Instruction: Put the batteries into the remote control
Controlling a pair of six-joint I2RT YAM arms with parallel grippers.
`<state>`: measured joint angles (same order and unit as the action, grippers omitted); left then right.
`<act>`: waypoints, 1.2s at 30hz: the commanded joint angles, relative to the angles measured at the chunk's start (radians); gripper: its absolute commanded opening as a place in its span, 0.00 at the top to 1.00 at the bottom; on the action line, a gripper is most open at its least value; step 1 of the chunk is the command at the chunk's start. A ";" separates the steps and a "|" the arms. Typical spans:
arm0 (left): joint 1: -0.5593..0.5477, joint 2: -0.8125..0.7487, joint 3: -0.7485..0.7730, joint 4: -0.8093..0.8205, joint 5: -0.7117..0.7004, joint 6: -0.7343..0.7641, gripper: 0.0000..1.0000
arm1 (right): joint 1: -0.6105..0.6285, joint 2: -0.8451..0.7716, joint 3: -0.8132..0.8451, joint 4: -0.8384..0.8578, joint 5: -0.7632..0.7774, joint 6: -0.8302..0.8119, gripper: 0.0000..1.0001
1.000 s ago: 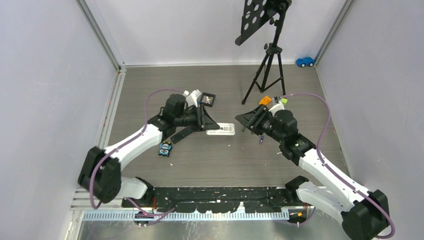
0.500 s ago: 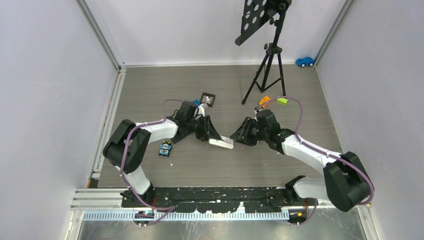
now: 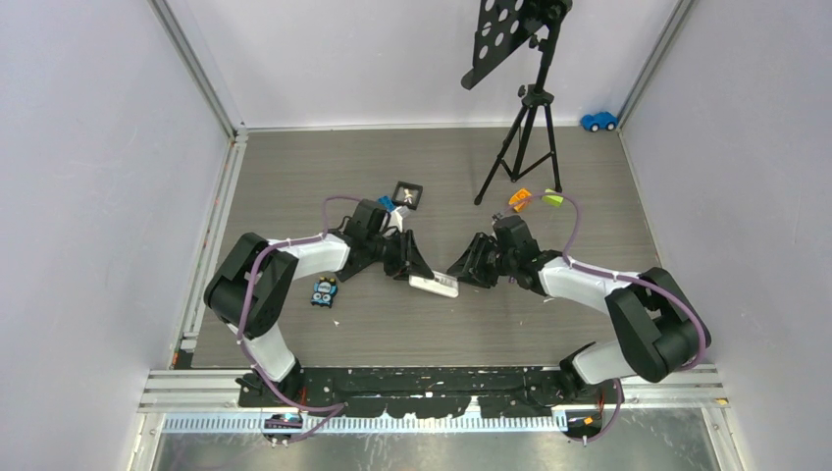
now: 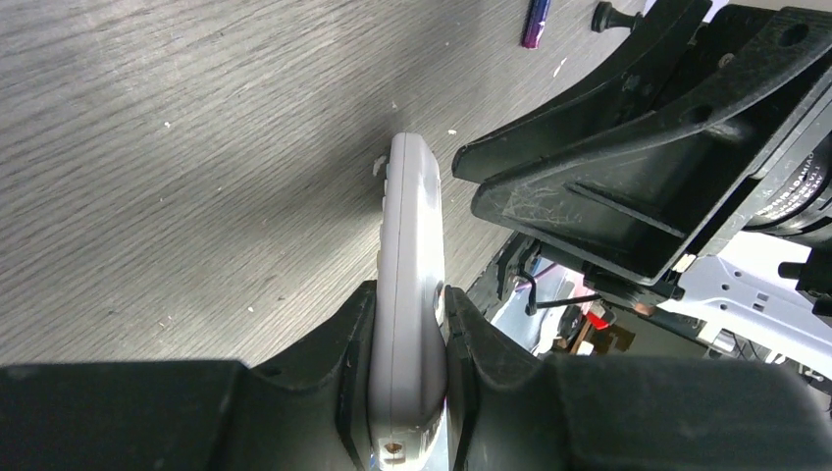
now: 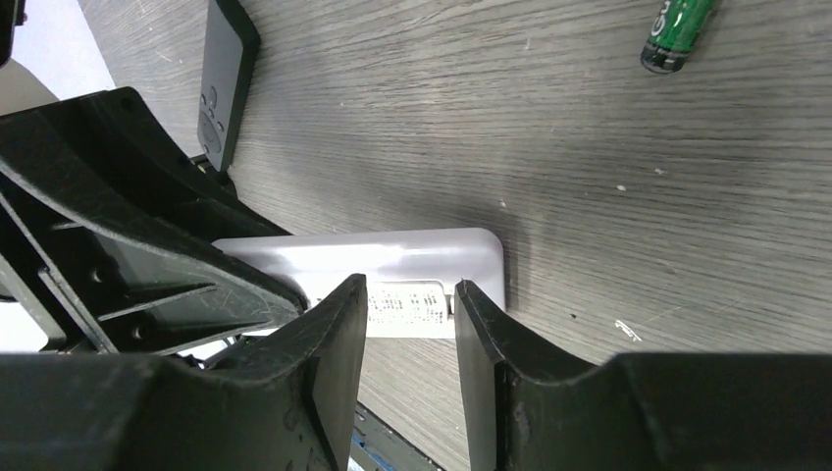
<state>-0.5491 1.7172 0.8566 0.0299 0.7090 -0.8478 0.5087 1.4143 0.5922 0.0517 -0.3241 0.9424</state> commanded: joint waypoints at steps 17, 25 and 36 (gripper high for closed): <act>0.003 0.029 0.018 -0.045 -0.041 0.001 1.00 | 0.001 -0.015 0.003 -0.002 -0.026 0.019 0.51; 0.003 0.029 0.016 -0.042 -0.055 -0.013 1.00 | 0.004 -0.001 -0.009 0.033 -0.053 0.025 0.58; 0.003 0.035 0.029 -0.036 -0.054 -0.040 1.00 | 0.022 0.037 0.014 -0.036 -0.009 0.011 0.55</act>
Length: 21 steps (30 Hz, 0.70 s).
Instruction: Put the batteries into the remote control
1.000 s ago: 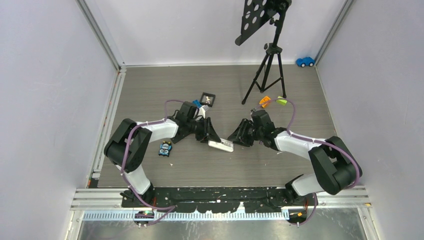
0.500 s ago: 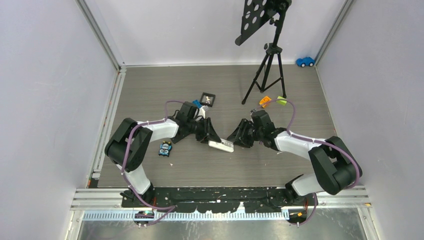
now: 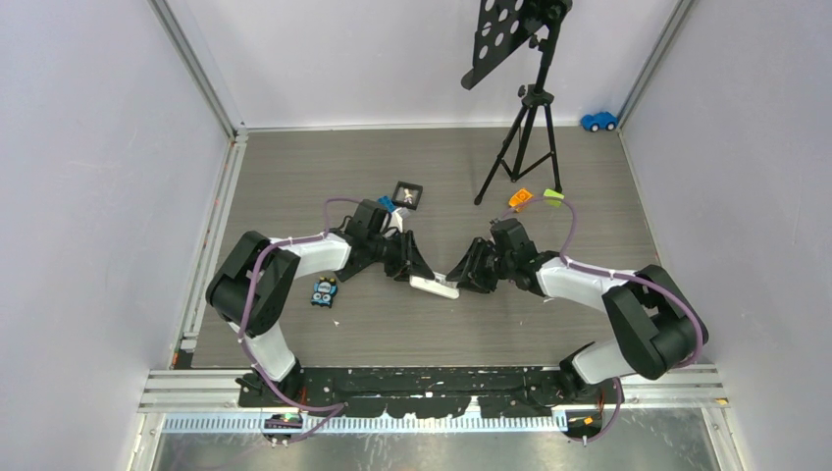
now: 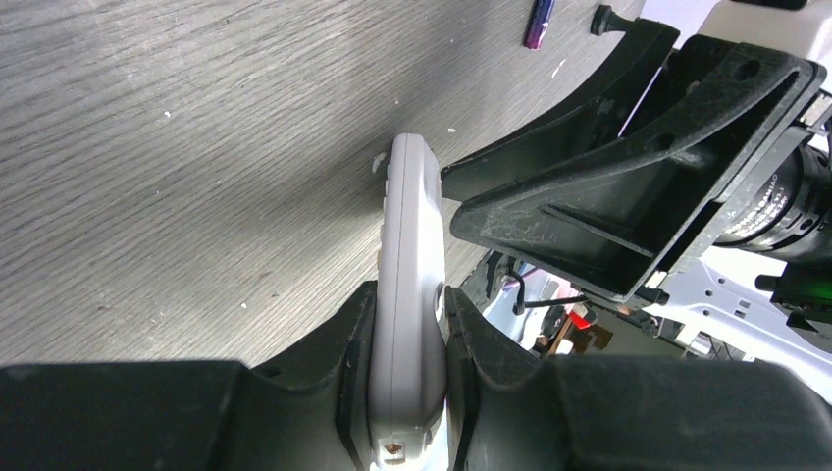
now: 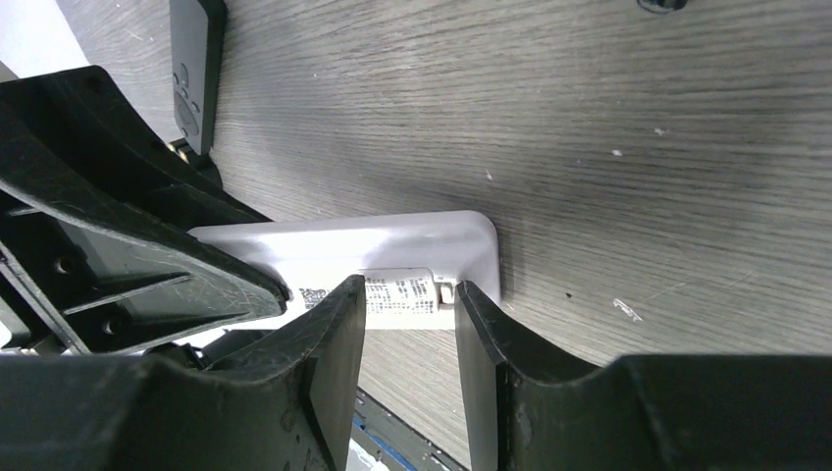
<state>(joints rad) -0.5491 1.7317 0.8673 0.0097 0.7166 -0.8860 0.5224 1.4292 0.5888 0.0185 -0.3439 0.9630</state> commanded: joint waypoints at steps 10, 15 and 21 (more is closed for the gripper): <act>0.003 0.027 0.017 0.012 -0.008 -0.016 1.00 | 0.011 0.054 0.006 0.075 -0.015 -0.016 0.53; 0.002 0.028 0.006 0.035 0.022 -0.024 1.00 | 0.012 0.067 -0.014 0.160 -0.076 0.009 0.53; 0.000 0.032 -0.003 0.047 0.016 -0.033 1.00 | 0.011 0.064 -0.022 0.227 -0.136 0.031 0.53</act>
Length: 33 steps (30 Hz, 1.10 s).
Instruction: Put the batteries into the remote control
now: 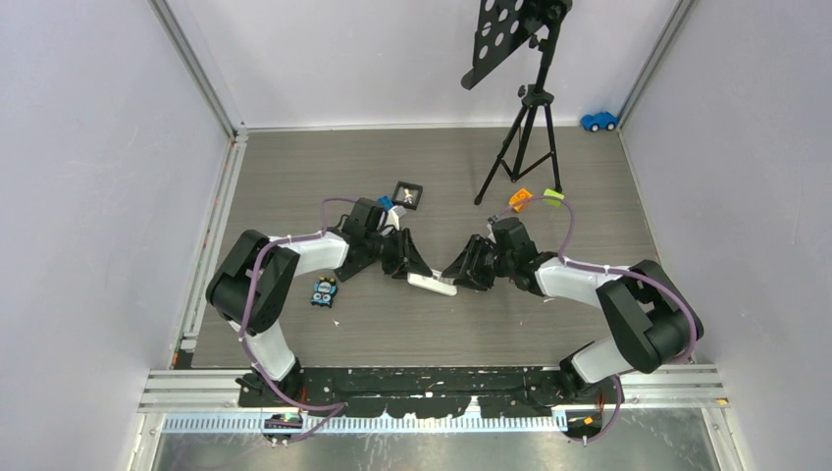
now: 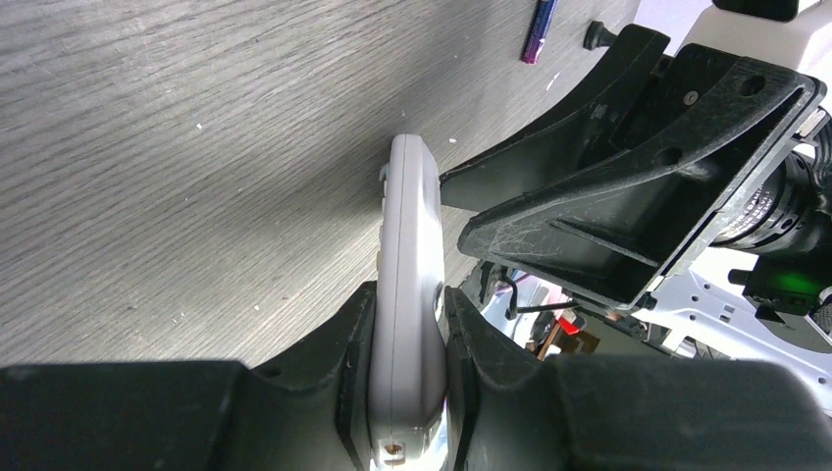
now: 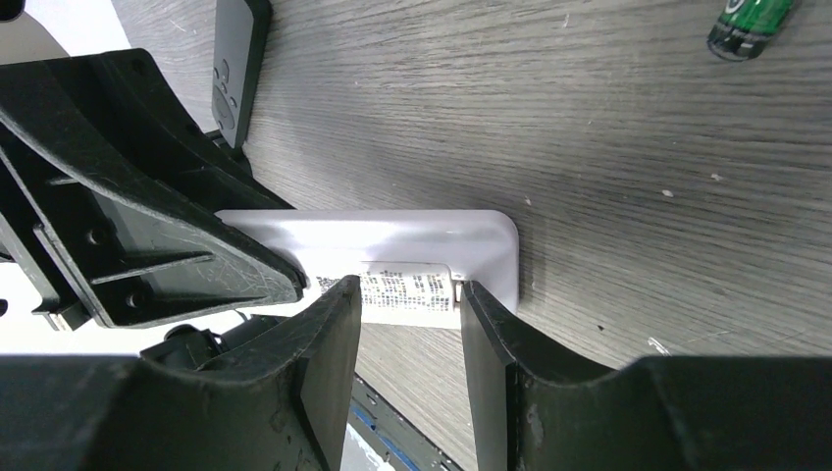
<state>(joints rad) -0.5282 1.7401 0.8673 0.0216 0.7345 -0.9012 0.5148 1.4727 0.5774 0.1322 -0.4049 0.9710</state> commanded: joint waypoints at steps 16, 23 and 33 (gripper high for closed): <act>-0.044 0.013 0.008 -0.071 -0.110 0.040 1.00 | 0.013 -0.049 -0.145 0.601 -0.144 0.122 0.53; -0.045 -0.004 0.099 -0.313 -0.271 0.156 1.00 | 0.009 -0.141 -0.129 0.580 -0.156 0.108 0.55; -0.046 -0.030 0.195 -0.458 -0.402 0.228 1.00 | -0.022 -0.230 -0.045 -0.039 0.142 -0.090 0.54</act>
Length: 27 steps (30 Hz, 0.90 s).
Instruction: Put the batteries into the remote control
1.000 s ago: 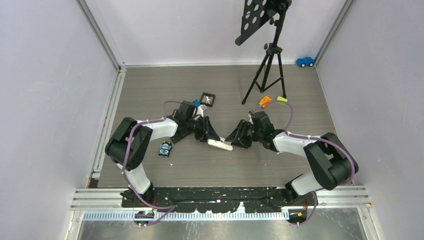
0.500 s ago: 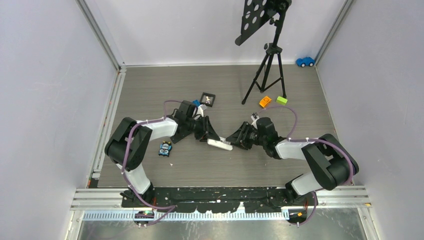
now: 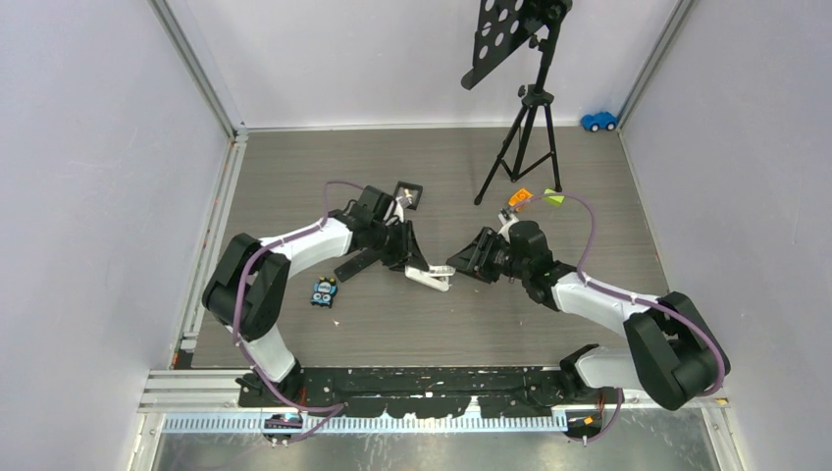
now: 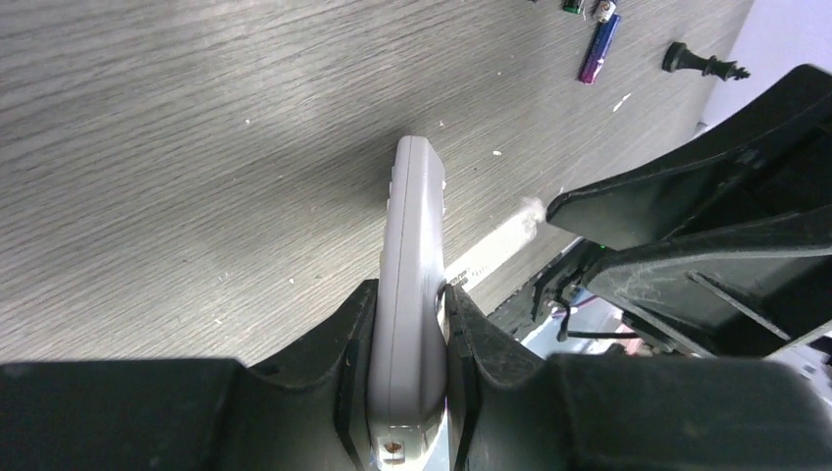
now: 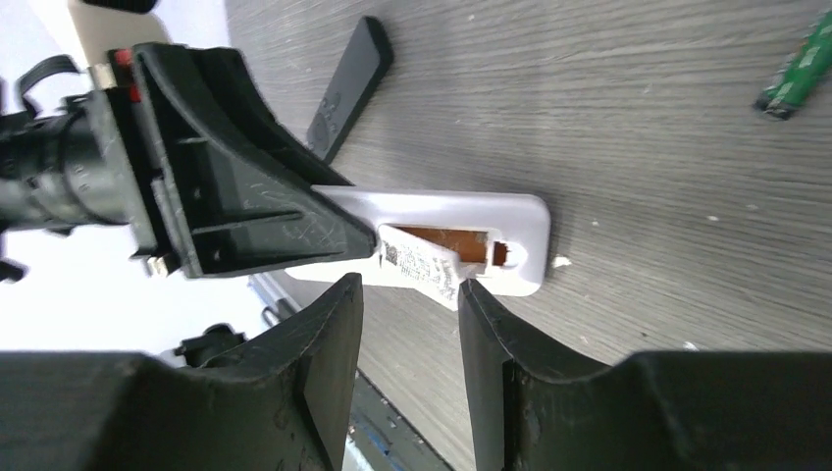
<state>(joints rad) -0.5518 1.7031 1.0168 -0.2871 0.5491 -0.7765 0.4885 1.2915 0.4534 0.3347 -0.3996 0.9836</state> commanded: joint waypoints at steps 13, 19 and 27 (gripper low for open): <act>-0.022 -0.072 0.188 -0.308 -0.226 0.223 1.00 | -0.037 -0.085 0.186 -0.462 0.122 -0.250 0.42; -0.031 -0.199 0.196 -0.315 -0.012 0.342 1.00 | -0.037 -0.234 0.212 -0.382 -0.164 -0.413 0.16; -0.059 -0.396 0.182 -0.305 0.287 0.473 1.00 | -0.033 -0.277 0.296 -0.248 -0.474 -0.437 0.10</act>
<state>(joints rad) -0.6048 1.3998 1.1854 -0.6216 0.6186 -0.3920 0.4496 0.9813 0.6495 -0.0299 -0.6525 0.5785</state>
